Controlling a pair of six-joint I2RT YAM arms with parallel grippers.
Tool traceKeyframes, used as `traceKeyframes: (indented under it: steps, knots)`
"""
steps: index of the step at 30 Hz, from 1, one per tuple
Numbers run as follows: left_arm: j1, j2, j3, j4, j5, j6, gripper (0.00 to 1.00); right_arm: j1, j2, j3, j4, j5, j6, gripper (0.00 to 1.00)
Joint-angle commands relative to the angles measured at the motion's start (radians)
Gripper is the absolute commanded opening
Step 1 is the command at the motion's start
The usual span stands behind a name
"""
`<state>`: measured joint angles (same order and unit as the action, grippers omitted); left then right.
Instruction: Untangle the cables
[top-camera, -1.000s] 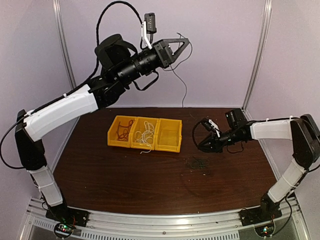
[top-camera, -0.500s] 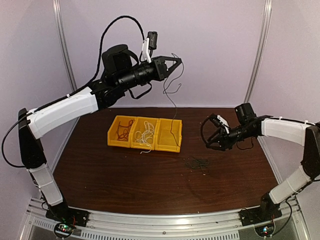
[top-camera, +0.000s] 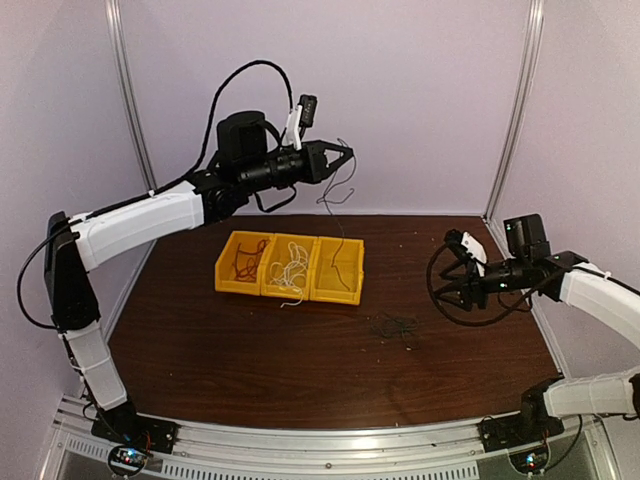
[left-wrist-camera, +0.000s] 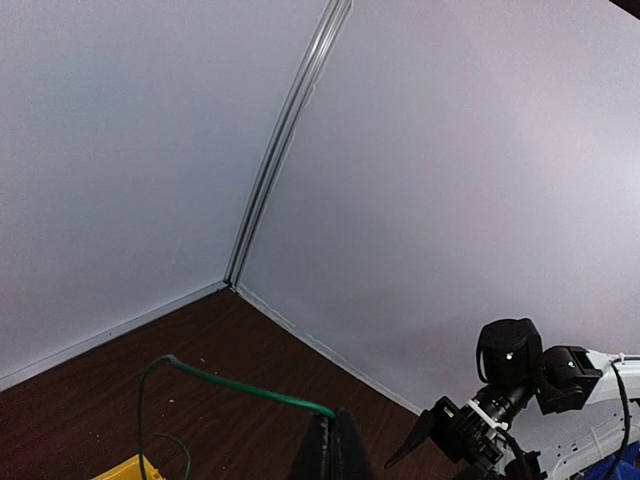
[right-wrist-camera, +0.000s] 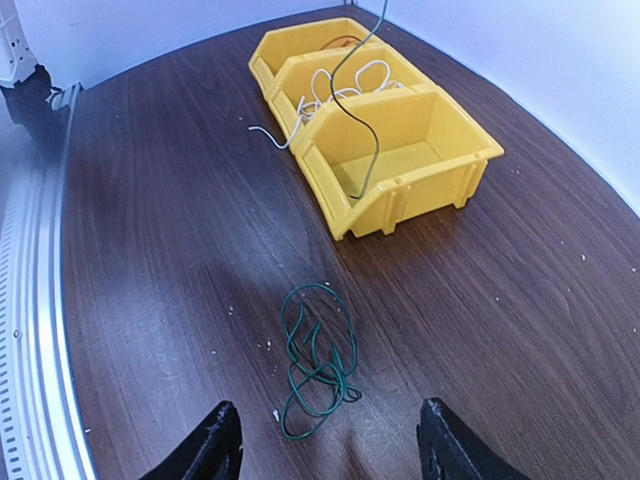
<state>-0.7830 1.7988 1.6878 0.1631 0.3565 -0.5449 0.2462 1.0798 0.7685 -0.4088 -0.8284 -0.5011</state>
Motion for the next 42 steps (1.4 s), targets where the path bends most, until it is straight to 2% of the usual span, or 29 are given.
traceKeyframes:
  steps: [1, 5, 17, 23, 26, 32, 42]
  knots:
    - [0.043, 0.06, -0.002, 0.026, 0.04, 0.027, 0.0, -0.024, -0.01, -0.027, 0.053, 0.071, 0.0, 0.6]
    - [0.076, 0.142, 0.005, 0.037, 0.105, 0.02, 0.0, -0.034, 0.003, -0.028, 0.05, 0.064, -0.008, 0.61]
    - [0.09, 0.339, 0.03, 0.007, 0.149, 0.054, 0.0, -0.047, 0.024, -0.038, 0.047, 0.098, -0.04, 0.61]
    - [0.09, 0.408, 0.022, 0.036, 0.206, 0.02, 0.0, -0.048, 0.032, -0.041, 0.048, 0.107, -0.046, 0.61]
    - [0.09, 0.424, 0.004, 0.038, 0.187, 0.01, 0.0, -0.048, 0.04, -0.041, 0.047, 0.112, -0.051, 0.61]
    - [0.09, 0.486, 0.037, -0.061, 0.135, 0.007, 0.0, -0.049, 0.049, -0.04, 0.042, 0.117, -0.057, 0.61]
    - [0.088, 0.45, -0.027, -0.158, 0.009, -0.017, 0.0, -0.049, 0.102, -0.041, 0.039, 0.106, -0.07, 0.63]
